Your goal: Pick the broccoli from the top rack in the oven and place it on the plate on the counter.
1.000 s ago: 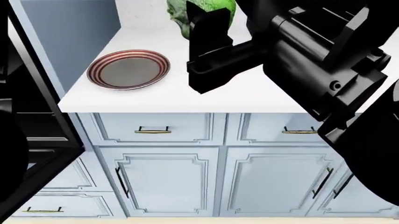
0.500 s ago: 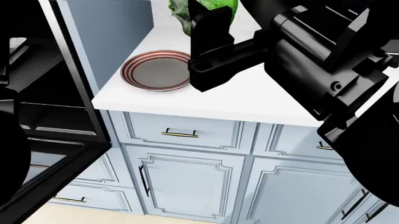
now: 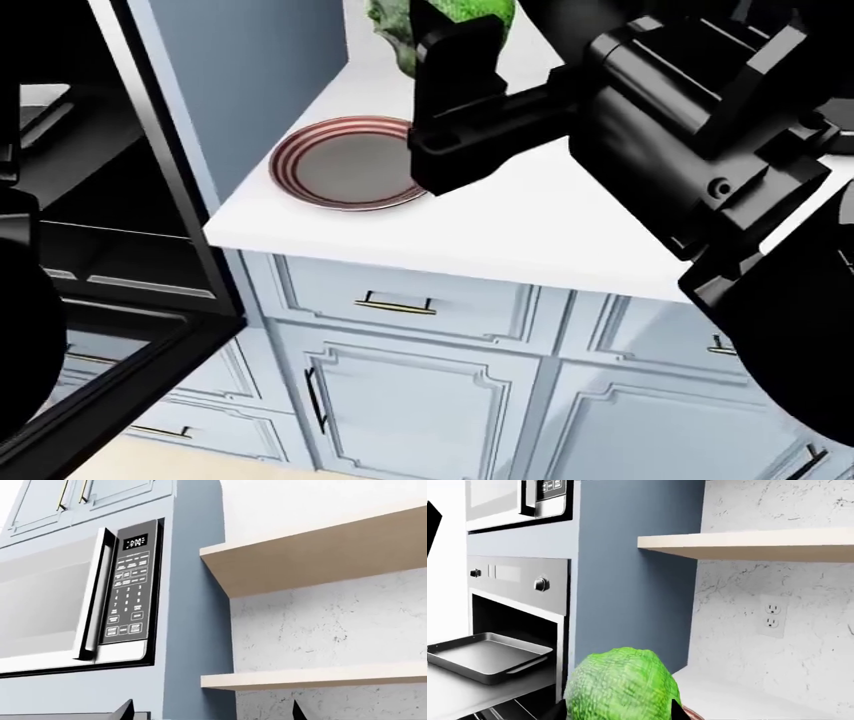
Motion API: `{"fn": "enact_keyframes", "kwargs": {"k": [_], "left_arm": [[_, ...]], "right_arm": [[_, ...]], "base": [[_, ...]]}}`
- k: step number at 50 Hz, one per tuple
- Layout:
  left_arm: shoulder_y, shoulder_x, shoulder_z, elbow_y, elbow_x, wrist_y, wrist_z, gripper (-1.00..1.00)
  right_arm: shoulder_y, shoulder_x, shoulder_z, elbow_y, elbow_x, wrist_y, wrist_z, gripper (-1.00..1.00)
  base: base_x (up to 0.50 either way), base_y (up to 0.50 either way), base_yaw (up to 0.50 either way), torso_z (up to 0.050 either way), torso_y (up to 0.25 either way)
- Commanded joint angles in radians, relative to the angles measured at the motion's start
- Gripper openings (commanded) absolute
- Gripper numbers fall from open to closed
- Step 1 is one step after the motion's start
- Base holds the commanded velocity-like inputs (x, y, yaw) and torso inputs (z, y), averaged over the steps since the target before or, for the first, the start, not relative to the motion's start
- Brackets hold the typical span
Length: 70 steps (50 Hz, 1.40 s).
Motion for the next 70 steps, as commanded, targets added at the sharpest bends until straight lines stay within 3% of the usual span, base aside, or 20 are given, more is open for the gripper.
{"fn": "enact_keyframes", "kwargs": {"k": [1,18,40,50,70], "left_arm": [[0.000,0.002,0.006,0.000,-0.004,0.006,0.000,1.00],[-0.001,0.006,0.011,0.002,-0.001,0.013,-0.002,1.00],[-0.001,0.002,0.018,0.001,0.007,0.020,0.005,1.00],[-0.006,0.000,0.020,0.001,0.001,0.021,-0.001,1.00],[-0.014,-0.013,0.009,0.011,-0.037,0.029,-0.034,1.00]], "right_arm": [[-0.029,0.005,0.000,0.005,-0.045,0.010,-0.008,-1.00],[-0.039,0.010,-0.022,-0.019,-0.039,0.021,-0.011,-1.00],[-0.040,0.018,-0.022,-0.025,-0.057,0.019,-0.035,-1.00],[-0.037,0.016,-0.024,-0.031,-0.070,0.016,-0.041,-1.00],[-0.103,-0.074,-0.136,0.147,-0.334,0.034,-0.323,-1.00]], "base": [[0.47,-0.26,0.00,0.000,0.000],[0.50,-0.10,0.00,0.000,0.001],[0.45,0.31,0.00,0.000,0.002],[0.00,0.00,0.00,0.000,0.002],[0.00,0.00,0.00,0.000,0.000]]}}
